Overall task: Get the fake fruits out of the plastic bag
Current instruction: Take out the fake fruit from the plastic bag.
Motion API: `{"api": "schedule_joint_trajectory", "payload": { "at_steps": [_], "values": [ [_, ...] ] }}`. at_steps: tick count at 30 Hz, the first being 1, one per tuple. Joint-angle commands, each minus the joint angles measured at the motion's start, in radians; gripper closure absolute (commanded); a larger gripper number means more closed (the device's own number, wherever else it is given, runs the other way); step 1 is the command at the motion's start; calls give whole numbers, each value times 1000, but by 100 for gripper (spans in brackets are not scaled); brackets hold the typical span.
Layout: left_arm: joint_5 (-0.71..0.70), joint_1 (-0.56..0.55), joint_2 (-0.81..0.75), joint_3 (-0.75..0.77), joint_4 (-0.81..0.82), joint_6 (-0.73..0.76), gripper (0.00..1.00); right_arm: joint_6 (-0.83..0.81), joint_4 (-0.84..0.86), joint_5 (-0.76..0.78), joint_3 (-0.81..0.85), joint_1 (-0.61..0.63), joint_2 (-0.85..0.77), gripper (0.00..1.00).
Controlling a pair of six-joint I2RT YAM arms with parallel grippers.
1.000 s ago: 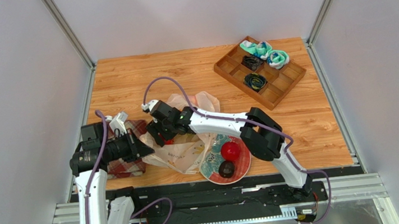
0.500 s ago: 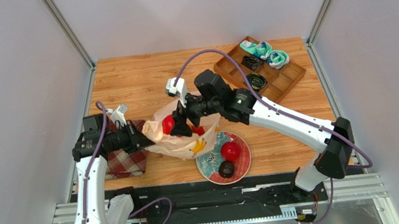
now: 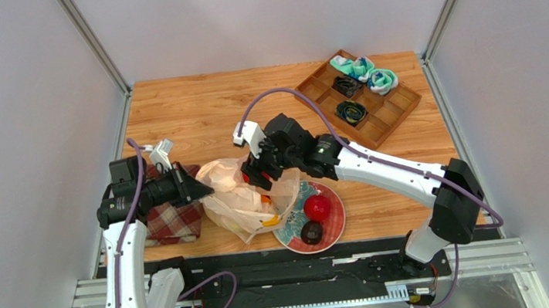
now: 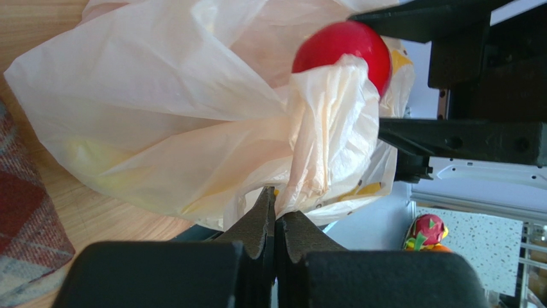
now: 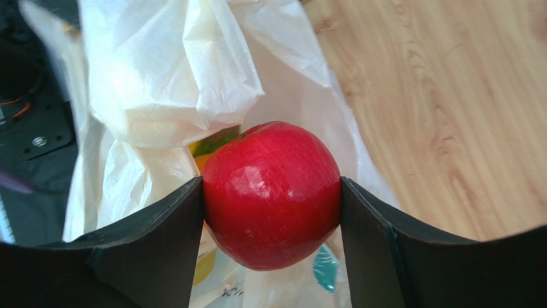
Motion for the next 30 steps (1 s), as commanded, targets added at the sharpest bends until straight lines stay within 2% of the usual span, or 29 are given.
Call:
{"api": "schedule_joint_trajectory", "payload": {
  "at_steps": [1, 5, 7, 10, 13, 14, 19, 23, 24, 27, 30],
  "values": [
    [39, 9, 1, 110, 58, -10, 100, -45, 108, 174, 168, -15, 92, 61],
    [20, 9, 65, 278, 192, -53, 100, -88, 126, 235, 363, -47, 203, 62],
    [-28, 9, 106, 365, 197, -5, 100, -106, 129, 278, 500, -81, 256, 62],
    [-179, 9, 233, 587, 75, 138, 100, -109, 117, 289, 653, -153, 295, 63],
    [-240, 26, 280, 630, -10, 212, 100, -100, 99, 271, 708, -232, 297, 62],
    [-245, 28, 286, 626, -21, 213, 100, -85, 91, 214, 721, -269, 283, 62],
    [-228, 26, 291, 508, 16, 175, 100, 10, 45, -46, 650, -357, 202, 60],
    [-138, 25, 291, 422, 82, 129, 100, 113, 45, -281, 482, -369, 101, 59],
    [-91, 26, 289, 405, 97, 105, 100, 109, 54, -288, 378, -352, 84, 61],
    [-60, 26, 292, 367, 110, 85, 100, 89, 54, -298, 221, -296, 30, 63],
    [-78, 25, 269, 338, 101, 101, 100, 124, 45, -312, 127, -277, -25, 65]
  ]
}}
